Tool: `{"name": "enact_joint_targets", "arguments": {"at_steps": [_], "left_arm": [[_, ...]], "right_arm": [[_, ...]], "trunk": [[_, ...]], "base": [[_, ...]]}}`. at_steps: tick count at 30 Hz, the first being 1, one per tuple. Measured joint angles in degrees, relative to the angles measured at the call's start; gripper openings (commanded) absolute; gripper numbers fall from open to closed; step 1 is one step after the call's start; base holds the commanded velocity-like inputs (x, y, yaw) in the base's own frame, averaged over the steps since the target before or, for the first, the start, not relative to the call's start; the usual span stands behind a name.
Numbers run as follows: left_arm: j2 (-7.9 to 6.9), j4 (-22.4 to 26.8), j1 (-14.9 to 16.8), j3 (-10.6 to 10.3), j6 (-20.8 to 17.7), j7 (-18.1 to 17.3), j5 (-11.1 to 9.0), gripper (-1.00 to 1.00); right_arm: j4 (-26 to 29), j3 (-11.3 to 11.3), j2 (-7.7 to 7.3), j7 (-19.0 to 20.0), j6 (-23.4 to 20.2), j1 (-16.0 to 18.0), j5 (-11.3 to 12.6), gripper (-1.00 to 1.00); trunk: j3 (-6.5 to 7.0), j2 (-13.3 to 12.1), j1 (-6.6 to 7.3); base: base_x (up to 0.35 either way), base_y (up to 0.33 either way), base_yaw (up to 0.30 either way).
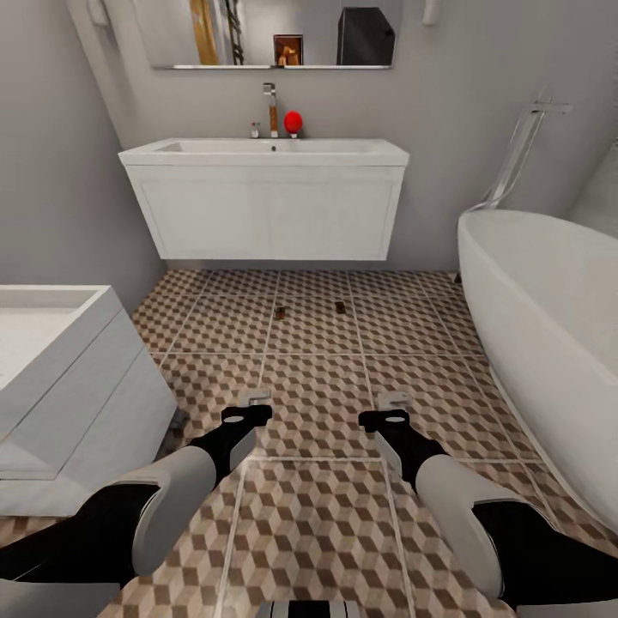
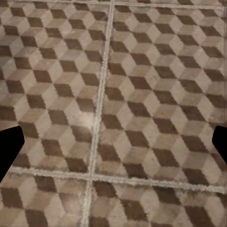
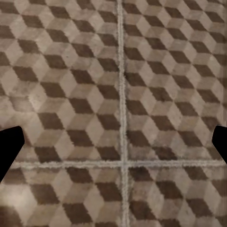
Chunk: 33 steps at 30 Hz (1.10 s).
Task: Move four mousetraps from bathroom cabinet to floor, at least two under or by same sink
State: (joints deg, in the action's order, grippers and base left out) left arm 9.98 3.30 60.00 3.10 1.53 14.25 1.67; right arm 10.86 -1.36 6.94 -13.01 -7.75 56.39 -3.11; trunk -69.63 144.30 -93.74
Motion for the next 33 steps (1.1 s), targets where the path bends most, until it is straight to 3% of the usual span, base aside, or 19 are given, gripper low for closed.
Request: {"name": "enact_joint_targets", "arguments": {"at_steps": [21,27,33], "left_arm": [[-0.84,-2.25,-0.03,0.1,0.08,0.04,-0.41,1.0],[-2.22,-2.81,-0.32,0.15,0.03,0.07,-1.1,1.0],[-4.94,-3.05,-0.59,0.19,-0.25,0.05,-3.11,1.0]], "right_arm": [[-2.03,0.08,-0.39,0.2,0.03,-0.03,0.36,1.0],[-5.5,0.07,-0.47,0.09,0.15,-0.04,0.39,1.0],[-10.52,0.07,-0.84,0.05,1.64,0.0,0.34,1.0]], "trunk": [[4.65,-0.28,0.54],[5.99,-0.36,0.7],[7.32,-0.44,0.85]], "base": [[0.0,0.0,0.0],[0.0,0.0,0.0],[0.0,0.0,0.0]]}}
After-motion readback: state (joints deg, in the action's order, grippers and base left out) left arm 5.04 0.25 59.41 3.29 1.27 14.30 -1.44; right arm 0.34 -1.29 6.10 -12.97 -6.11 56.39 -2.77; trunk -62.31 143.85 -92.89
